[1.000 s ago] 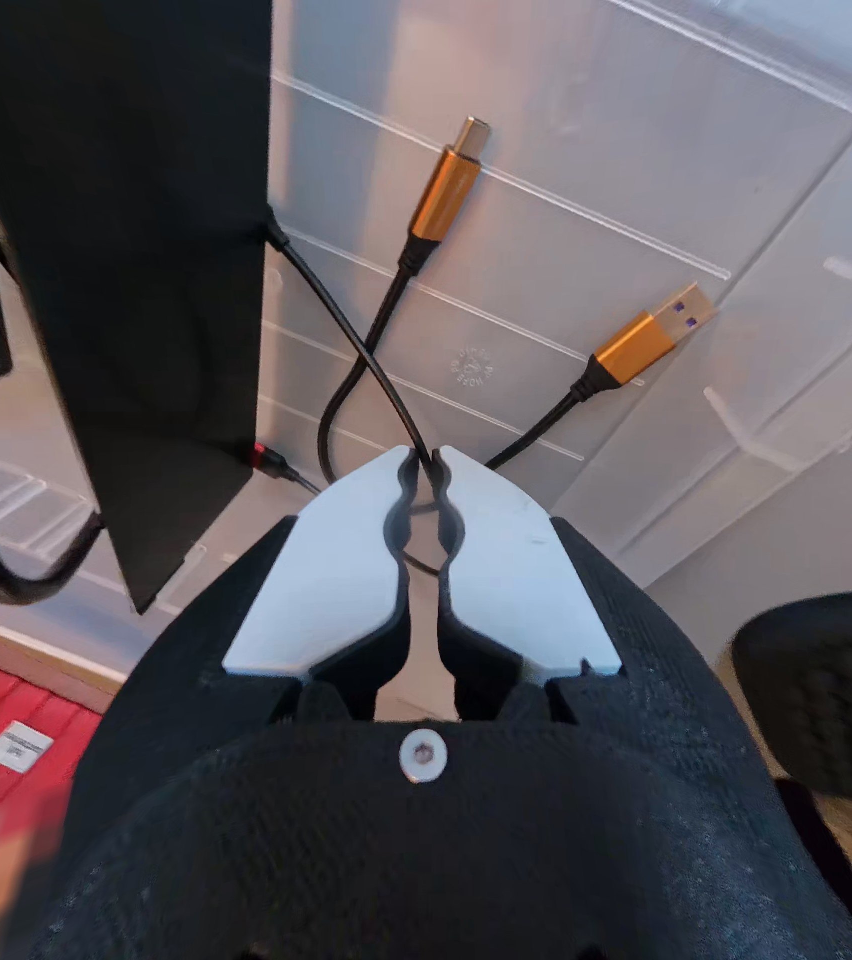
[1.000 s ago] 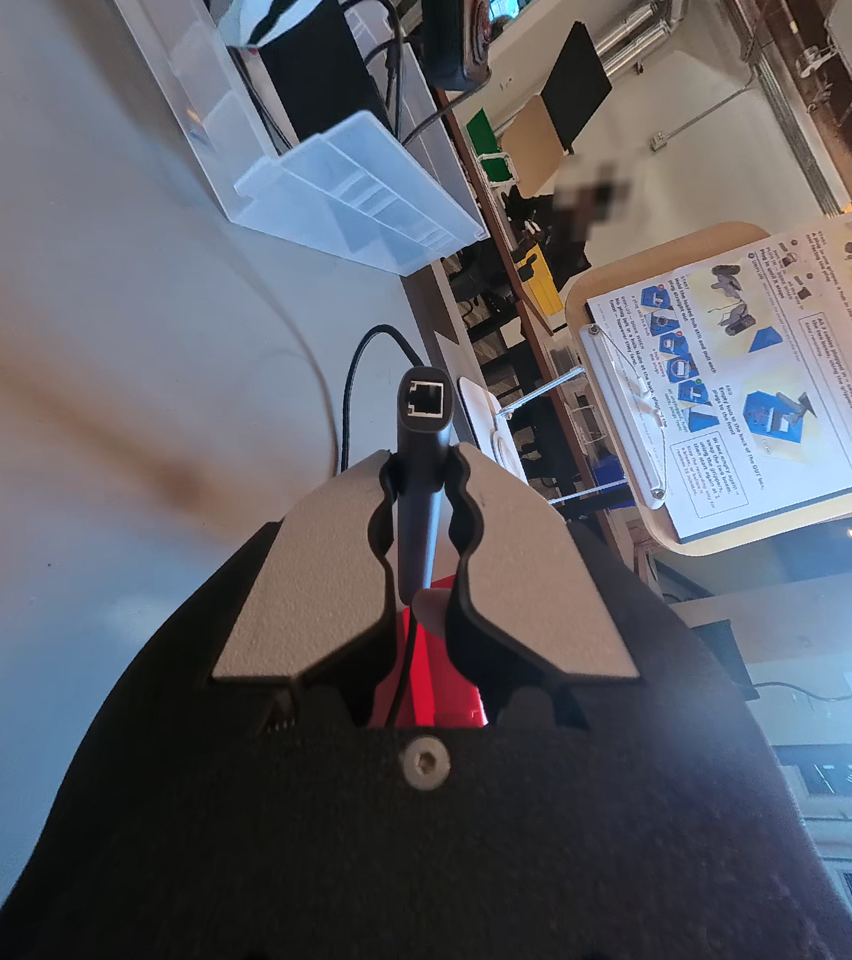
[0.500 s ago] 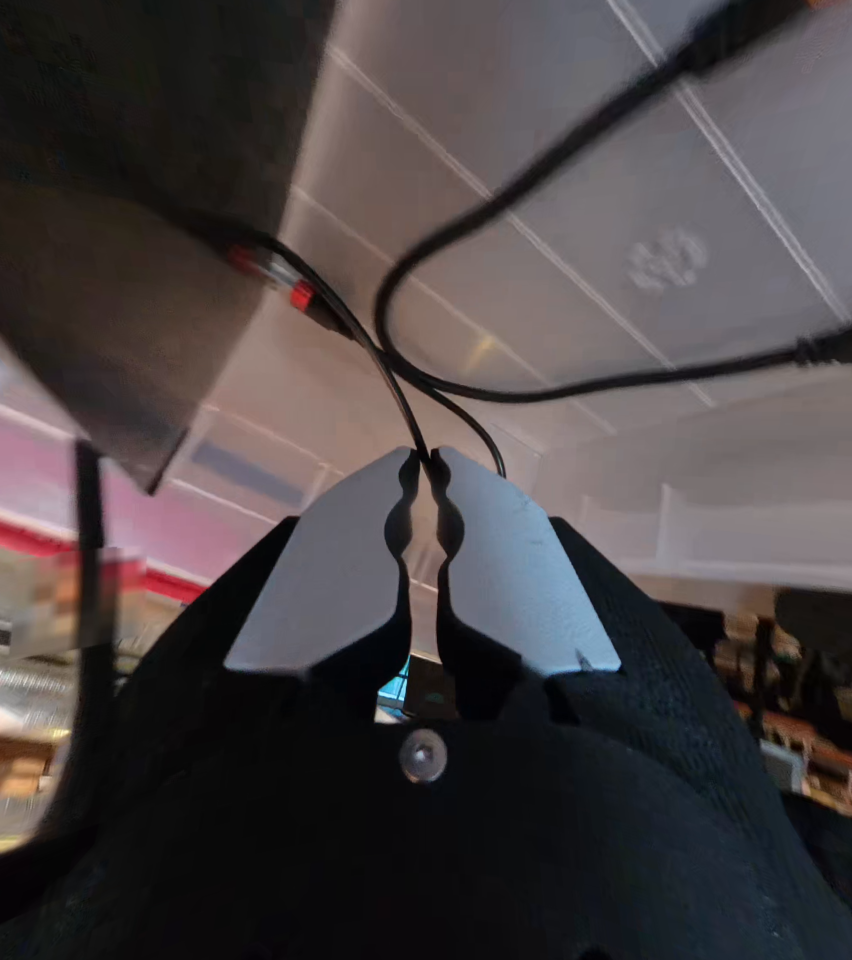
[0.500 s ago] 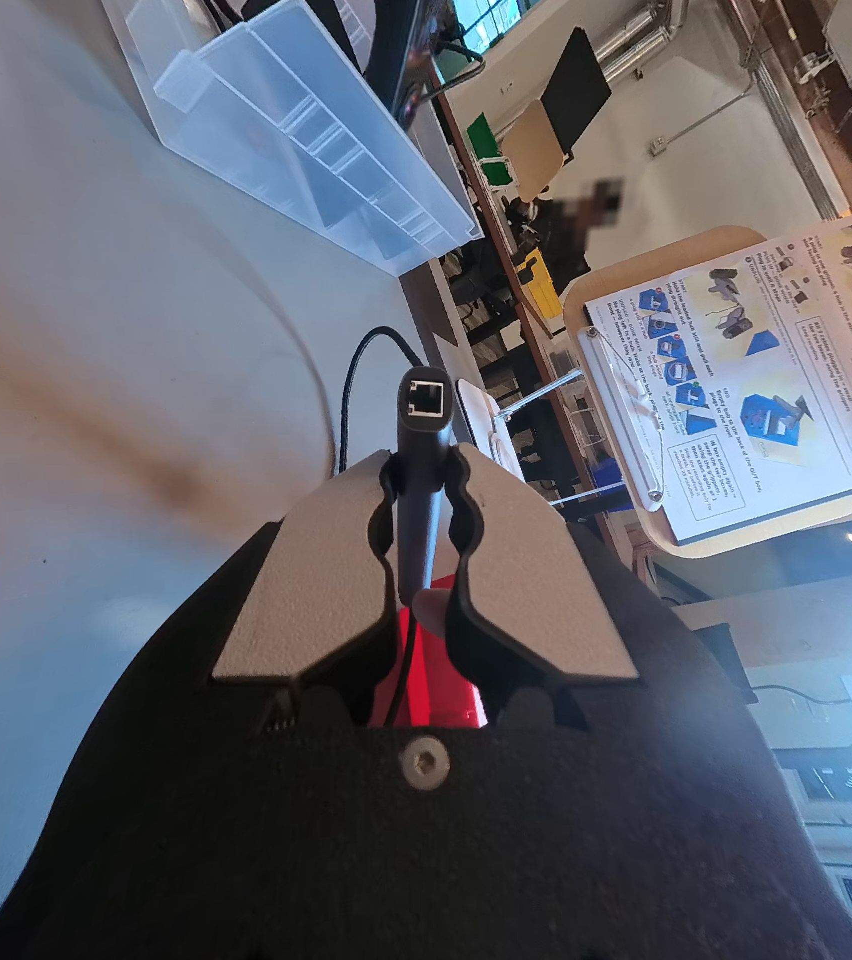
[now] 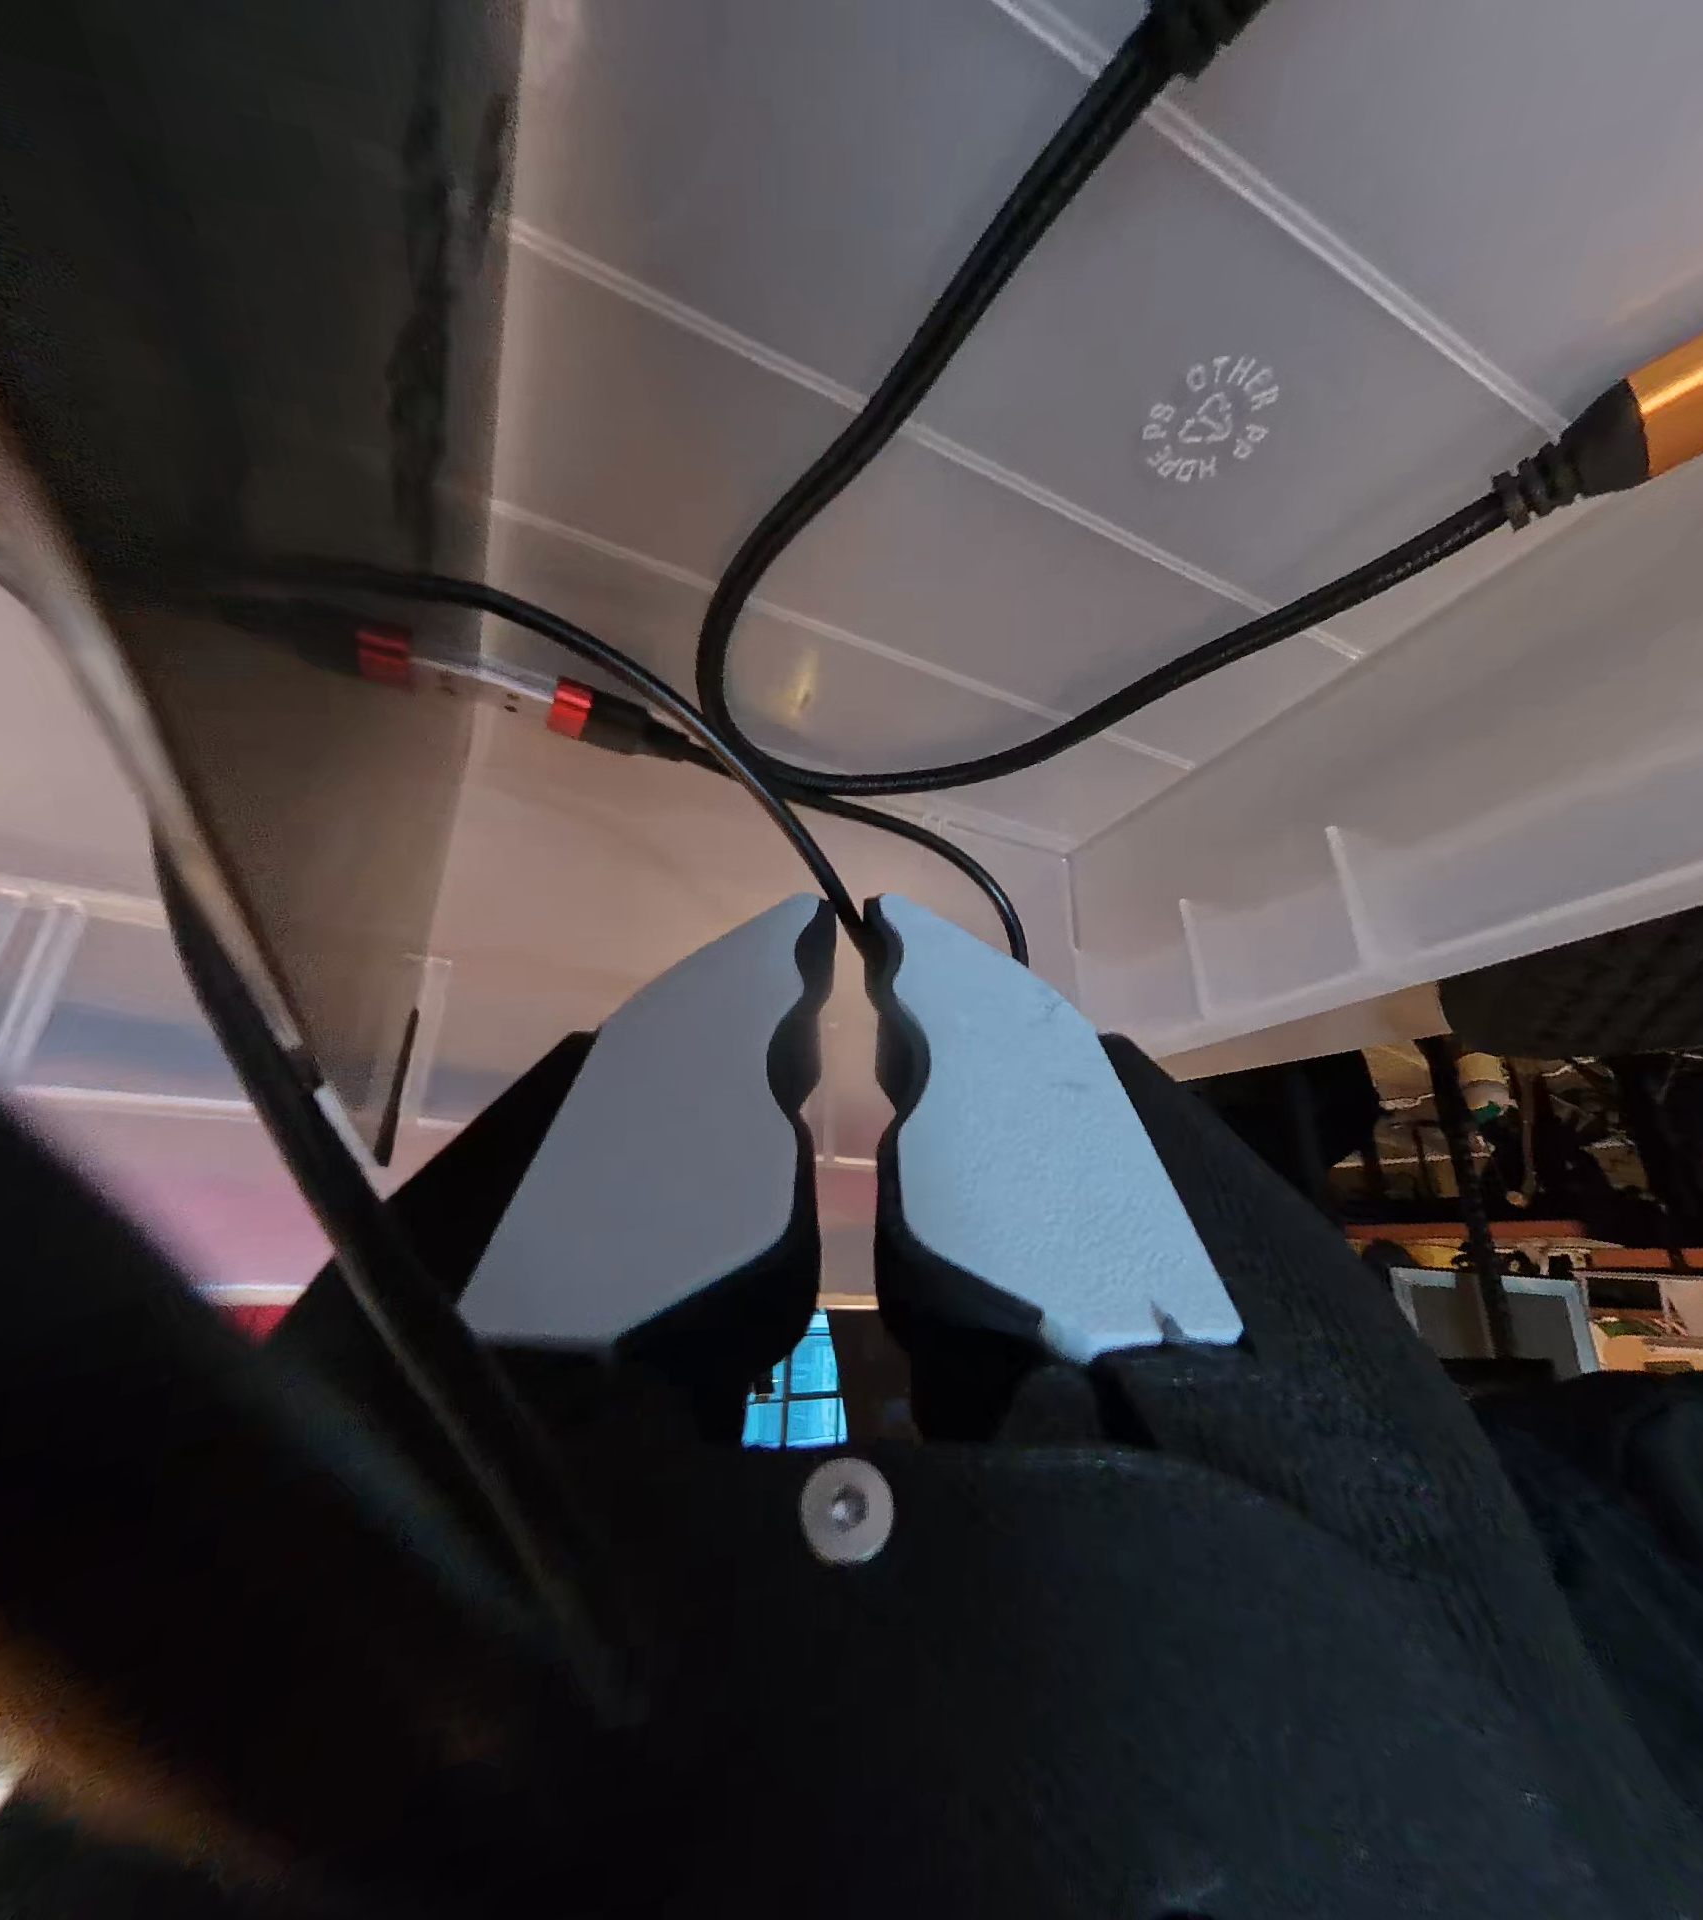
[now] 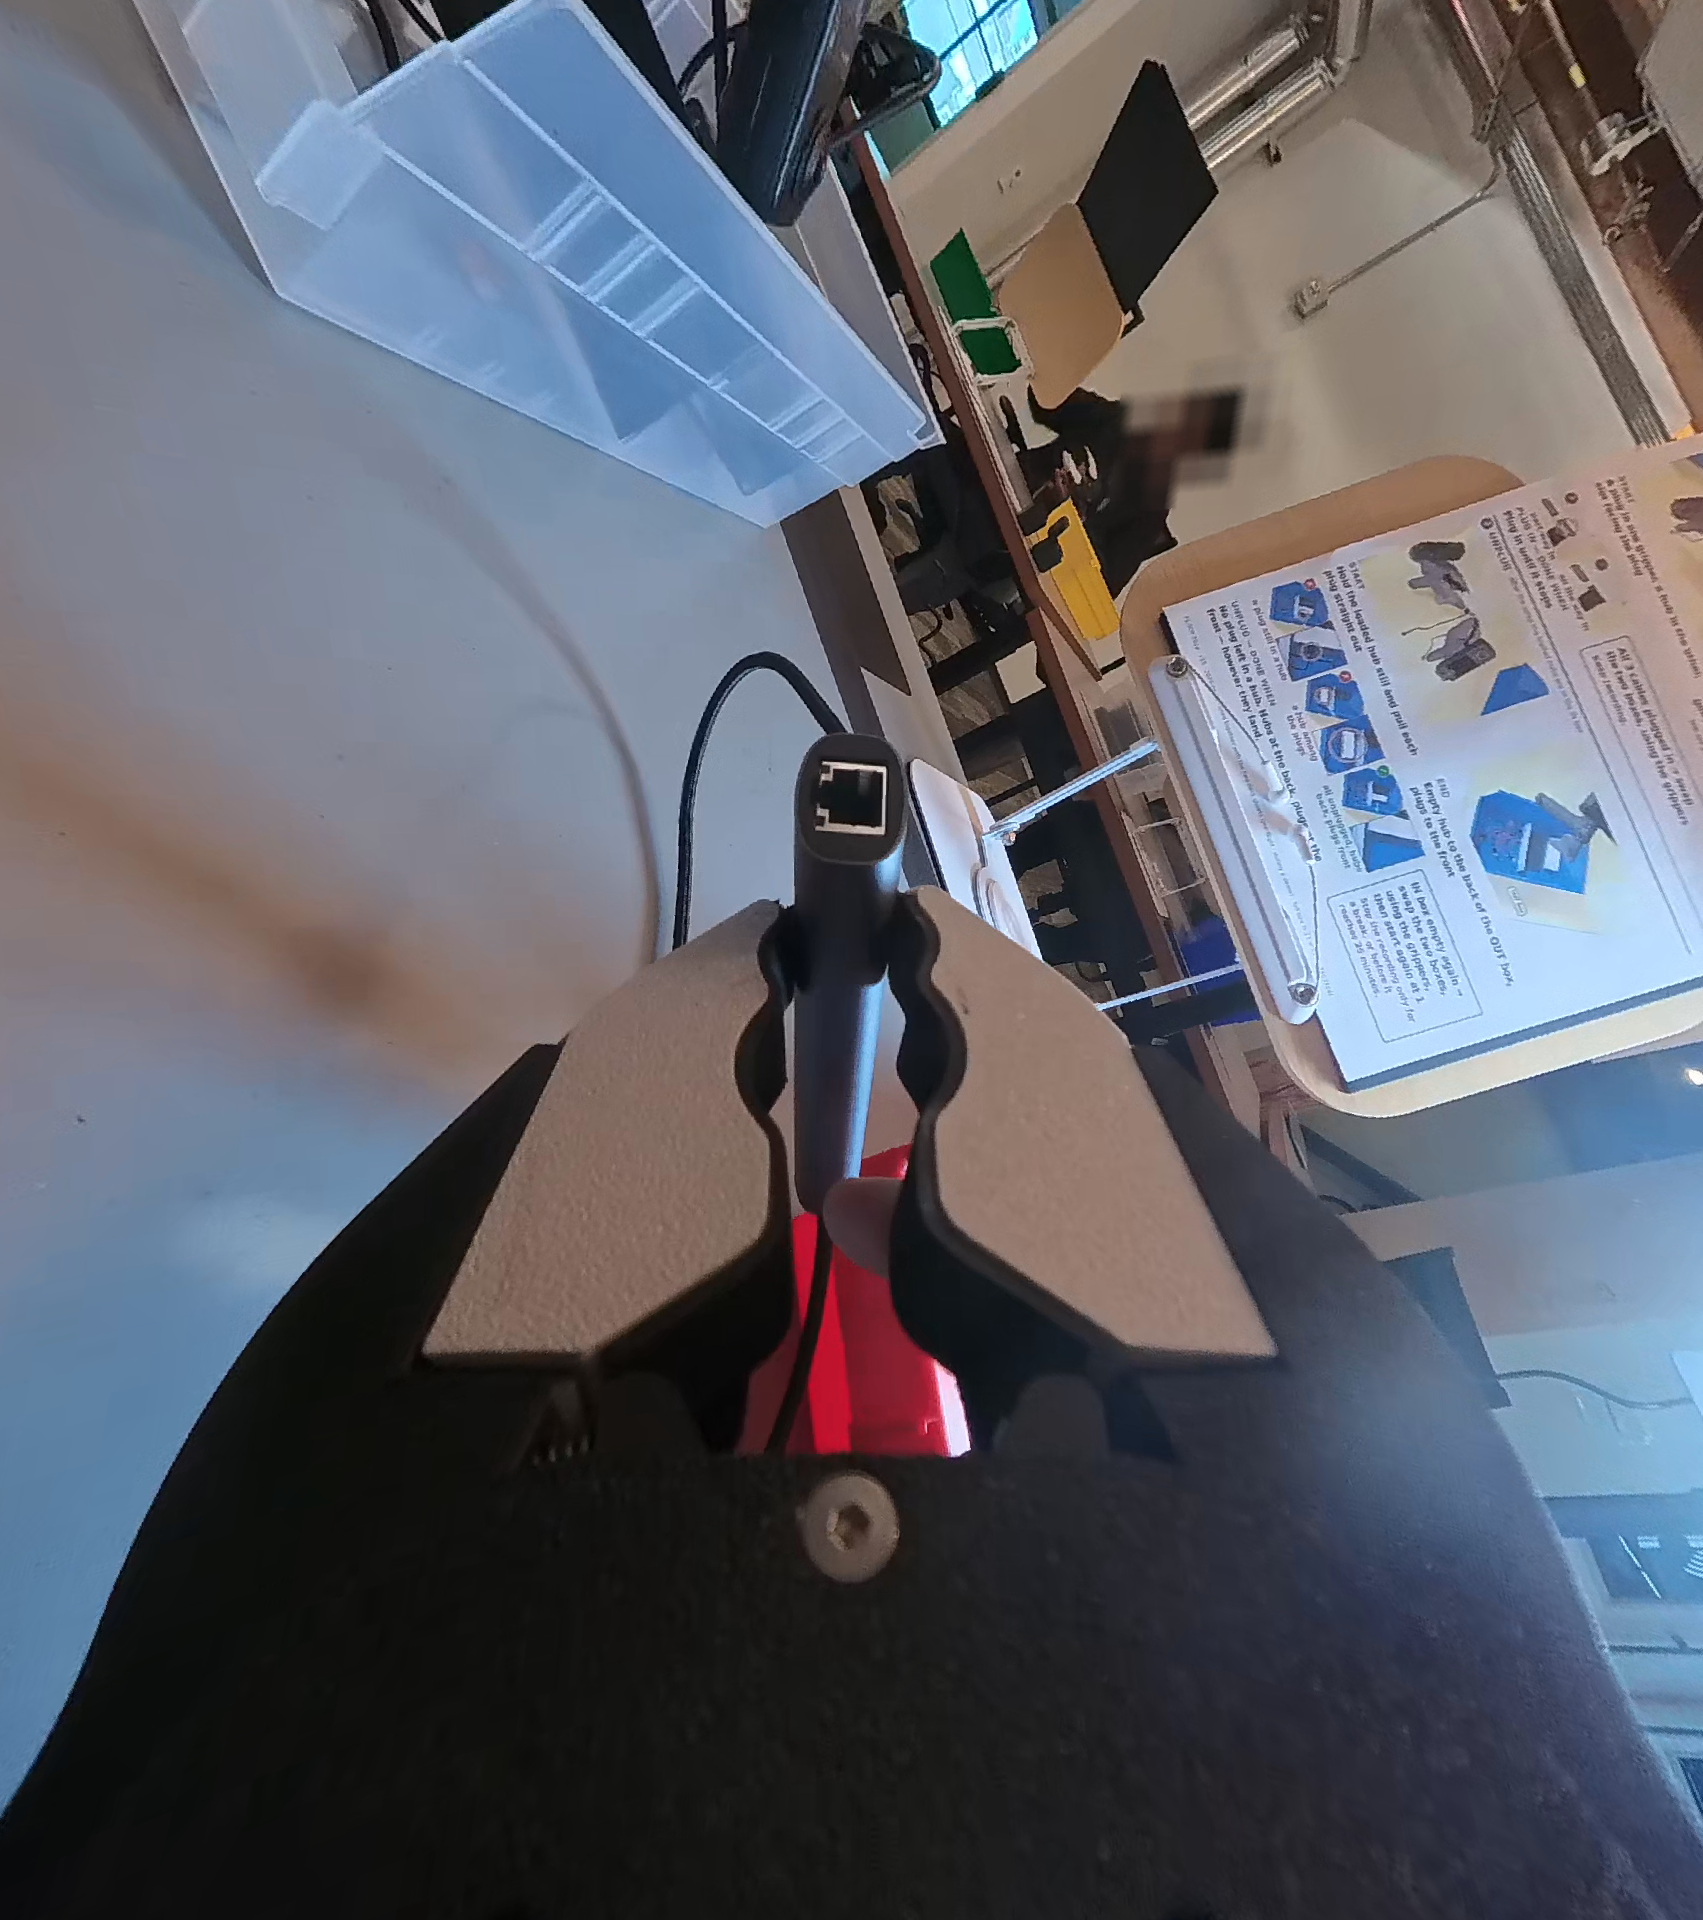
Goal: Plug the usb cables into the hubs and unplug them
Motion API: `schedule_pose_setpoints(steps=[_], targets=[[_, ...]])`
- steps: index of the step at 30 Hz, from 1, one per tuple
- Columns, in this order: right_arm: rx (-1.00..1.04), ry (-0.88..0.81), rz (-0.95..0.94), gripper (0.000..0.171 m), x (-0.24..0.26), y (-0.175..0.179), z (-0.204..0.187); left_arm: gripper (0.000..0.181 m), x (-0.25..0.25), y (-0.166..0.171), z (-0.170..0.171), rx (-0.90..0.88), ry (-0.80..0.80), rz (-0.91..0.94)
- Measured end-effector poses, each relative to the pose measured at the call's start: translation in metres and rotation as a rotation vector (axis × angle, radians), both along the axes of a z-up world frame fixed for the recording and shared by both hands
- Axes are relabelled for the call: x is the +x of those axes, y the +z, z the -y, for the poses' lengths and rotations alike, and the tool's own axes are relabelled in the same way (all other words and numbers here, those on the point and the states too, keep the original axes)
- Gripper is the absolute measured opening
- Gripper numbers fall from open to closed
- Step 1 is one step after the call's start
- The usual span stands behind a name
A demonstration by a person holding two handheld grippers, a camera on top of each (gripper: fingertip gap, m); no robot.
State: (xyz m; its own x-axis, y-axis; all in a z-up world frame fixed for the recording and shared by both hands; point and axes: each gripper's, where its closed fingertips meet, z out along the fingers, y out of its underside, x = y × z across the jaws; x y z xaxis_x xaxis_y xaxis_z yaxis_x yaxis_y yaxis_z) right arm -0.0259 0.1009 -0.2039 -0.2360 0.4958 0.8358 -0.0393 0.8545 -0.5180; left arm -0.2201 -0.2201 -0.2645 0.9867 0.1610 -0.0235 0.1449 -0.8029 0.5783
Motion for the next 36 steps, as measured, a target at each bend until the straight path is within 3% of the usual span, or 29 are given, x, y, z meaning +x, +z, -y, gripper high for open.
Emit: schedule_pose_setpoints(steps=[1,3,6,14,19,22,30,36], targets=[[0.001,0.000,-0.001,0.017,0.000,0.000,0.000,0.005,0.000,0.000,-0.001,-0.001,-0.013,0.001],[0.001,0.000,-0.002,0.017,0.000,0.001,0.000,0.005,-0.008,0.000,-0.003,0.003,-0.060,-0.031],[-0.001,-0.001,-0.003,0.017,0.000,0.001,0.000,0.005,0.009,0.001,-0.006,0.023,-0.046,0.070],[0.005,0.002,0.005,0.017,0.000,-0.001,0.000,0.005,0.020,0.015,0.015,-0.208,-0.251,0.107],[0.007,0.001,0.000,0.017,0.000,0.001,-0.001,0.004,0.032,0.032,0.012,-0.236,-0.253,0.147],[0.003,-0.001,-0.010,0.018,0.001,0.004,-0.002,0.004,0.041,0.045,0.000,-0.135,-0.253,0.162],[-0.010,-0.003,-0.033,0.018,0.001,0.009,-0.004,0.003,0.059,0.115,-0.041,0.381,-0.354,0.079],[-0.021,-0.017,-0.049,0.017,0.001,0.013,-0.006,0.003,0.118,0.186,-0.086,0.959,-0.442,0.199]])
